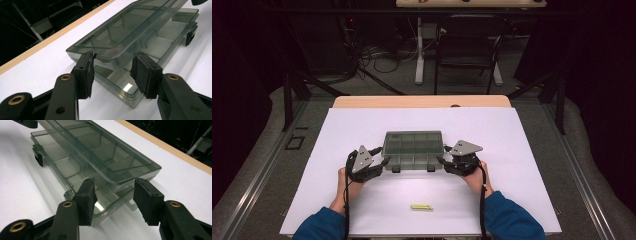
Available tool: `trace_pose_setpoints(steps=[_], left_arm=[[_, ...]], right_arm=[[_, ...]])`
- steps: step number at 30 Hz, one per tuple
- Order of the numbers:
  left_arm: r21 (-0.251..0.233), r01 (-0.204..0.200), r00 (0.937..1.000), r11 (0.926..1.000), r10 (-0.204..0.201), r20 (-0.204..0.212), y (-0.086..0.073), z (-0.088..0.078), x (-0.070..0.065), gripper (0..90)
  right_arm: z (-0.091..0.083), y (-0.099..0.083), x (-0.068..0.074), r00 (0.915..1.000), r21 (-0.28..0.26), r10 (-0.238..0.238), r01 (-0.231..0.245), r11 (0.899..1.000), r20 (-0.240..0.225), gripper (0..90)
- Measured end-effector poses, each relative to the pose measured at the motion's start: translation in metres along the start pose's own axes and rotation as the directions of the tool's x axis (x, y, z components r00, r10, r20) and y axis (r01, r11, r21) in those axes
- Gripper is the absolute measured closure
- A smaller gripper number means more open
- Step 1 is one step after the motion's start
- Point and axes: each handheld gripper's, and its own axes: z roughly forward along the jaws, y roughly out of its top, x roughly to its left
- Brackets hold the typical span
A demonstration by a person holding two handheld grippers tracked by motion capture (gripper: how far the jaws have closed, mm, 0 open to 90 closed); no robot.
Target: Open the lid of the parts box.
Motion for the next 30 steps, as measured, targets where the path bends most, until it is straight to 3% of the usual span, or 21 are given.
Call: trace_pose_setpoints(steps=[3,11,23,30], left_arm=[[-0.003,0.005,1.0,1.0,-0.005,-0.003,0.001,0.0,0.0,53.2],[-0.011,0.032,0.9995,0.9994,-0.032,0.005,0.004,0.0,0.002,51.9],[-0.01,0.012,0.9999,0.9999,-0.012,-0.006,0.013,0.0,0.005,51.4],[0.001,0.02,0.9998,0.9998,-0.02,-0.002,0.019,0.001,0.008,50.8]], right_arm=[[0.0,0.001,0.001,0.9997,0.0,-0.013,0.013,1.0,0.02,53.0],[-0.002,0.004,0.0,0.9995,-0.02,-0.022,0.023,1.0,0.021,55.3],[-0.003,0.01,-0.003,0.9992,-0.041,-0.021,0.022,0.999,0.034,57.1],[-0.004,0.015,-0.005,0.9991,-0.048,-0.021,0.022,0.999,0.036,58.4]])
